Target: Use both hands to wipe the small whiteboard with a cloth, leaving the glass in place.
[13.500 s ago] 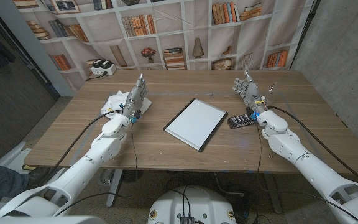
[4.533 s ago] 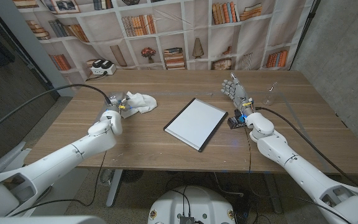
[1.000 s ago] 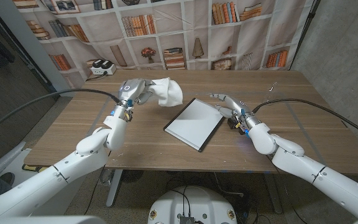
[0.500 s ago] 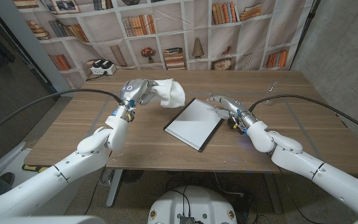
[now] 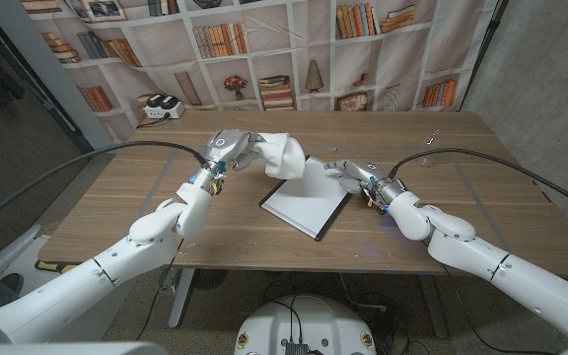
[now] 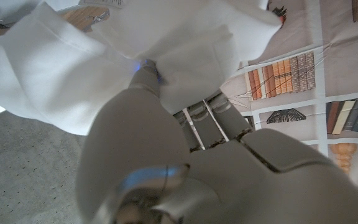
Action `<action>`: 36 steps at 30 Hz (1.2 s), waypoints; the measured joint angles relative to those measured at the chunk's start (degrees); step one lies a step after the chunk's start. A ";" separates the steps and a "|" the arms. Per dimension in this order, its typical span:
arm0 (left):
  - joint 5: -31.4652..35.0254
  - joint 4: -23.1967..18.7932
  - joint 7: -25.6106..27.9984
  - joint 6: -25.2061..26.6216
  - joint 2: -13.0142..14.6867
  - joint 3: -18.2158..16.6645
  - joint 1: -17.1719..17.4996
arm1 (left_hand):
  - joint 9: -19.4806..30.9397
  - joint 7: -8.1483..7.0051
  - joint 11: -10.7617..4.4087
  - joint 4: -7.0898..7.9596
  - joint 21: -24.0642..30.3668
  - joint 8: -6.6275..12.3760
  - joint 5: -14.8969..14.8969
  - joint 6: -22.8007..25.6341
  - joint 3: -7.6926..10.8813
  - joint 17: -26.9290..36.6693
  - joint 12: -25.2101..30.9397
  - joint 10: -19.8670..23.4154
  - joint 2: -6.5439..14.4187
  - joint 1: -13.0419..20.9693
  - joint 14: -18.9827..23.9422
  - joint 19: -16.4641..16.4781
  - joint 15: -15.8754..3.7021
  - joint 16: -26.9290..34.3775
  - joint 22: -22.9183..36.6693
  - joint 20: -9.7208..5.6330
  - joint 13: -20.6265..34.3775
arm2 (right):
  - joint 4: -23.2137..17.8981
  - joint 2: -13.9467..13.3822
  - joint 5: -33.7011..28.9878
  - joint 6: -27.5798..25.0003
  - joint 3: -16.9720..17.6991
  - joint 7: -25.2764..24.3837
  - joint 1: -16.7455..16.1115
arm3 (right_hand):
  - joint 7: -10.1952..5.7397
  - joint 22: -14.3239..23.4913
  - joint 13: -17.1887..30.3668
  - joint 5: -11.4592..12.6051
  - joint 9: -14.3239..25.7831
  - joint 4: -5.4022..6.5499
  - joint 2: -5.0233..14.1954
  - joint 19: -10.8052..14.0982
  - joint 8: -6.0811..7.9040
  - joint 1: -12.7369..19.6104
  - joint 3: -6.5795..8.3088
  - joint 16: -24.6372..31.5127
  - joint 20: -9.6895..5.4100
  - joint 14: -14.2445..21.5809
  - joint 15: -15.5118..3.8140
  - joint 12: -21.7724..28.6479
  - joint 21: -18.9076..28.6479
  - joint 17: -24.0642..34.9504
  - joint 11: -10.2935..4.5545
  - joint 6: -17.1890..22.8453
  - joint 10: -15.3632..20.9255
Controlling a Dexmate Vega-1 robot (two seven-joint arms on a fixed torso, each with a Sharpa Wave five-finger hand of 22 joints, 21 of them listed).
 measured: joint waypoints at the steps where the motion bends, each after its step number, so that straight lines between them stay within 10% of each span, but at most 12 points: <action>1: 0.19 0.03 -0.03 -0.13 -0.01 0.04 -0.04 | 0.00 -0.21 0.00 0.00 0.00 0.00 0.00 0.21 0.00 0.00 -0.23 0.00 0.00 0.00 0.00 0.00 0.00 0.00 0.00 0.00 -0.06 | 0.06 0.01 -0.06 -0.02 -0.14 0.10 0.12 | 0.05 0.00 0.00 0.00 0.00 0.00 0.00 0.21 0.00 0.00 0.00 0.00 -0.20 0.11 0.11 0.00 0.00 0.00 0.01 0.05 0.01; 36: 5.09 1.07 -4.32 -2.38 -0.40 3.25 -1.84 | -0.26 -0.31 0.01 0.41 -0.44 -0.45 0.00 0.31 -0.09 -0.17 -0.84 0.01 -0.63 -0.63 -1.15 -2.05 0.33 -0.56 0.00 0.40 -0.12 | 1.34 0.96 -3.71 -3.41 -4.36 5.73 2.71 | 1.17 -0.28 0.03 0.45 0.01 -0.72 -0.76 0.75 0.00 0.29 1.03 0.00 -0.39 1.08 -0.09 0.00 0.09 0.01 0.72 1.17 1.14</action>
